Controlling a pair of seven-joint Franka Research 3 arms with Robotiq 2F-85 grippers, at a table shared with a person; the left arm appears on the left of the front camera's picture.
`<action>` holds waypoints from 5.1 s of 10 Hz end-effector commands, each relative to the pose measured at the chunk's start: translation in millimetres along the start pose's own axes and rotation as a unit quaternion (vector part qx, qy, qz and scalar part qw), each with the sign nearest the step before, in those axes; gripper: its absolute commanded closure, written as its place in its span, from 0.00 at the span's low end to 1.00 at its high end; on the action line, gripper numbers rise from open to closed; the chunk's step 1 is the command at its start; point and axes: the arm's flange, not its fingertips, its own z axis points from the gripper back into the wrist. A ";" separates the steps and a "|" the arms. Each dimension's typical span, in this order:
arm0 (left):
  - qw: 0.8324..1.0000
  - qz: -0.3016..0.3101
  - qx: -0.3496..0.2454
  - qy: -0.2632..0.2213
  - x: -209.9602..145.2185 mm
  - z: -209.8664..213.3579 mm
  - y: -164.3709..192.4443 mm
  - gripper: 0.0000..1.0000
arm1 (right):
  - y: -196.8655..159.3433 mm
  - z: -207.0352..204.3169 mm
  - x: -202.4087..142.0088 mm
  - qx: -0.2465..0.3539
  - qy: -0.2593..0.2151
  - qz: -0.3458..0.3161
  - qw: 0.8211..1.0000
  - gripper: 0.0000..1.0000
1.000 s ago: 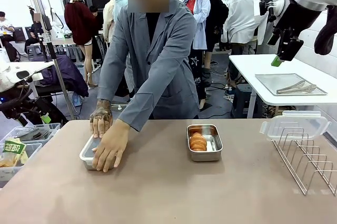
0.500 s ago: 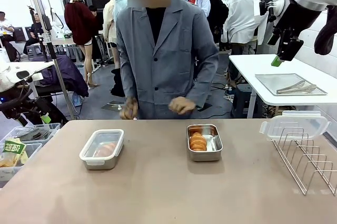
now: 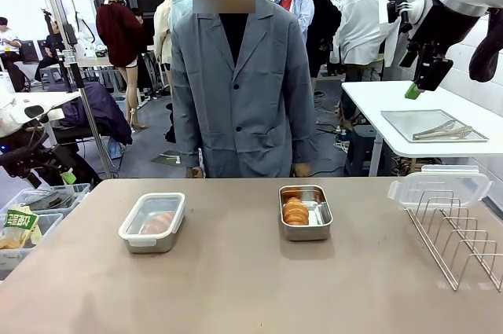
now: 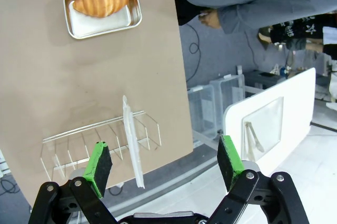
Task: Place the bread in airtight containers.
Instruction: Pick up one Airtight Container lid and hand it to the human.
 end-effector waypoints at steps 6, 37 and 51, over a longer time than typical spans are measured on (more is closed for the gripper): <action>1.000 0.003 0.012 0.003 -0.8 1.2 0.4 0.00 | 0.0 0.0 0.0 0.000 0.000 0.000 1.000 0.00; 1.000 0.003 0.012 0.003 -0.8 1.2 0.4 0.00 | -7.0 -249.3 -104.4 0.224 0.220 -0.066 0.947 1.00; 1.000 0.003 0.012 0.003 -0.8 1.2 0.4 0.00 | -47.0 5.9 47.7 -0.095 -0.090 0.127 0.983 1.00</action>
